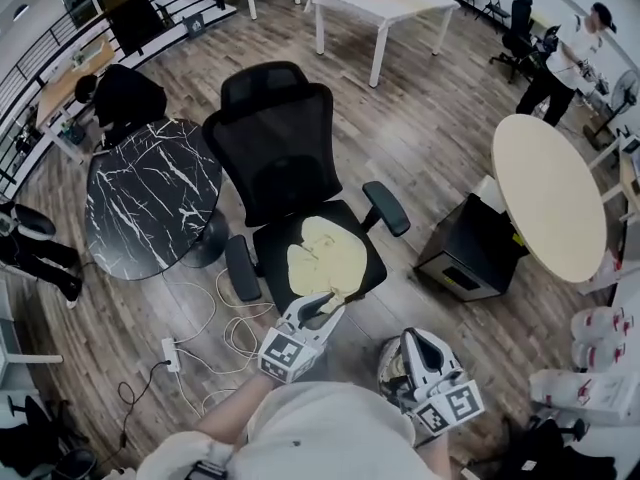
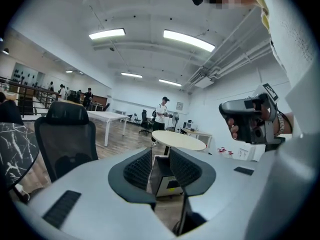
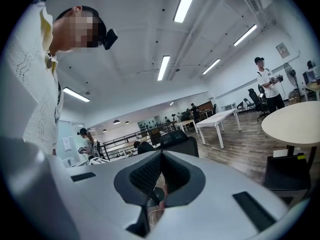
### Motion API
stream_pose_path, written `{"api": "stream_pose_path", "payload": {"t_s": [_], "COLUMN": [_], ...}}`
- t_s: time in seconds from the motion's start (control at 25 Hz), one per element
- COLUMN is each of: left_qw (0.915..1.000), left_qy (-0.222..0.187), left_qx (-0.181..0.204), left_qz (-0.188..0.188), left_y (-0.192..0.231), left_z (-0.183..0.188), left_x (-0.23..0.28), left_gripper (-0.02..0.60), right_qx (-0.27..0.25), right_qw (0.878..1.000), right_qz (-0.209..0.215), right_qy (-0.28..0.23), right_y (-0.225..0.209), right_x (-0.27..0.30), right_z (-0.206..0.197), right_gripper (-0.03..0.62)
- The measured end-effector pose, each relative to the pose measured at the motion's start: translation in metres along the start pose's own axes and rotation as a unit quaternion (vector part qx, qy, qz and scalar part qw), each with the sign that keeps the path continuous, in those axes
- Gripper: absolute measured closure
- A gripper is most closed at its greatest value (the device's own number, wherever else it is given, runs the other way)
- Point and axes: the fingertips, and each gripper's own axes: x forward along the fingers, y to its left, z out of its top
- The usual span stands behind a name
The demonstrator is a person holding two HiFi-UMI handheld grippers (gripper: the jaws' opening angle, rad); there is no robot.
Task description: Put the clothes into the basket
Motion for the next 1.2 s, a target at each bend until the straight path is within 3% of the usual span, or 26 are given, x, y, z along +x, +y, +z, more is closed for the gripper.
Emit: {"api": "stream_pose_path", "payload": {"t_s": [0.72, 1.2], "left_qw": [0.9933, 0.9807], "left_qy": [0.105, 0.18], "left_qx": [-0.049, -0.076], "left_qz": [0.005, 0.0], "left_y": [0.148, 0.189], "left_z": [-0.116, -0.204], "left_x": [0.093, 0.141], "left_gripper": [0.449, 0.436], "right_qx": [0.001, 0.034], "right_qw": [0.998, 0.993], "right_qz": [-0.032, -0.065], "right_qy": [0.061, 0.093], "right_y": [-0.032, -0.069], "right_x": [0.131, 0.163], "right_z": [-0.036, -0.073], "right_gripper": [0.583, 0.583]}}
